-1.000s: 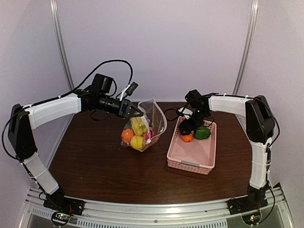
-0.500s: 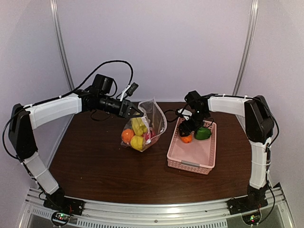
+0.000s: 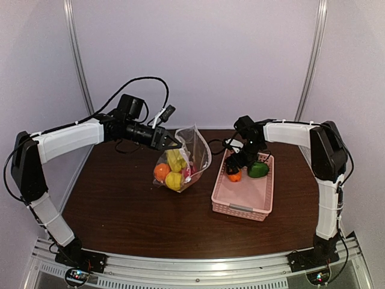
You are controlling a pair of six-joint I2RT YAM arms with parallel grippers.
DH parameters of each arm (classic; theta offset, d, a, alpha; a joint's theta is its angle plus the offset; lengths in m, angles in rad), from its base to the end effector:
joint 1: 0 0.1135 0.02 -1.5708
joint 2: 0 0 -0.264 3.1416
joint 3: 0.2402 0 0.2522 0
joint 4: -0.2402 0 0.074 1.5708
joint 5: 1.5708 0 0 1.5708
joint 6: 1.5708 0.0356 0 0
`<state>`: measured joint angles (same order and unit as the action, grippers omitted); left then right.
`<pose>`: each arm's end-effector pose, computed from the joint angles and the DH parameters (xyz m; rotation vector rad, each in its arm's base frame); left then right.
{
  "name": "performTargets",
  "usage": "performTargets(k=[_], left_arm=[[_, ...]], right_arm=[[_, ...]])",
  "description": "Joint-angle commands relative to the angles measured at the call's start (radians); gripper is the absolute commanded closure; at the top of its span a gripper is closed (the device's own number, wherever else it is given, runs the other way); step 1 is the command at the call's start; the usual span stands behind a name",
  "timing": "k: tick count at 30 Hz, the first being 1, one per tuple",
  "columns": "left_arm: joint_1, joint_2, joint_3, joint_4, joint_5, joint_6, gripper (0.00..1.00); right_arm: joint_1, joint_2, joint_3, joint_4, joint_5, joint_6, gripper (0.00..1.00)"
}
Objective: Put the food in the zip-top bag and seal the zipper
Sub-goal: Pick up the fake fruit from the bin.
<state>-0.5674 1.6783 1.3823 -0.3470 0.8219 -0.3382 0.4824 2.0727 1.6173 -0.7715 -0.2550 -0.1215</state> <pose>0.3054 -0.2255 0.3030 0.7534 2.2048 -1.3903 0.3767 0.2074 0.1890 -0.8974 2.6703 0.4429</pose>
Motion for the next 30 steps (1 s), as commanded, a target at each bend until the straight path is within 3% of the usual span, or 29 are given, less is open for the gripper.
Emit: performTargets(k=[1, 3, 7, 17, 23, 30], left_arm=[[0.004, 0.023, 0.027, -0.003, -0.013, 0.020, 1.00], [0.004, 0.030, 0.027, -0.003, -0.015, 0.021, 1.00], [0.004, 0.050, 0.031, -0.010, -0.018, 0.024, 1.00], [0.005, 0.064, 0.044, -0.029, -0.023, 0.039, 1.00], [0.006, 0.058, 0.050, -0.038, -0.024, 0.046, 1.00], [0.002, 0.069, 0.102, -0.091, -0.039, 0.060, 1.00]], right_arm=[[0.005, -0.064, -0.033, -0.006, 0.060, 0.034, 0.07], [0.004, -0.062, -0.036, -0.012, 0.056, 0.038, 0.01], [0.005, -0.021, -0.021, -0.009, 0.028, 0.055, 0.00], [0.005, 0.054, 0.019, -0.005, -0.005, 0.091, 0.10], [0.002, -0.001, -0.028, 0.014, -0.009, 0.071, 0.29], [-0.028, -0.210, -0.121, 0.042, 0.001, 0.036, 0.51]])
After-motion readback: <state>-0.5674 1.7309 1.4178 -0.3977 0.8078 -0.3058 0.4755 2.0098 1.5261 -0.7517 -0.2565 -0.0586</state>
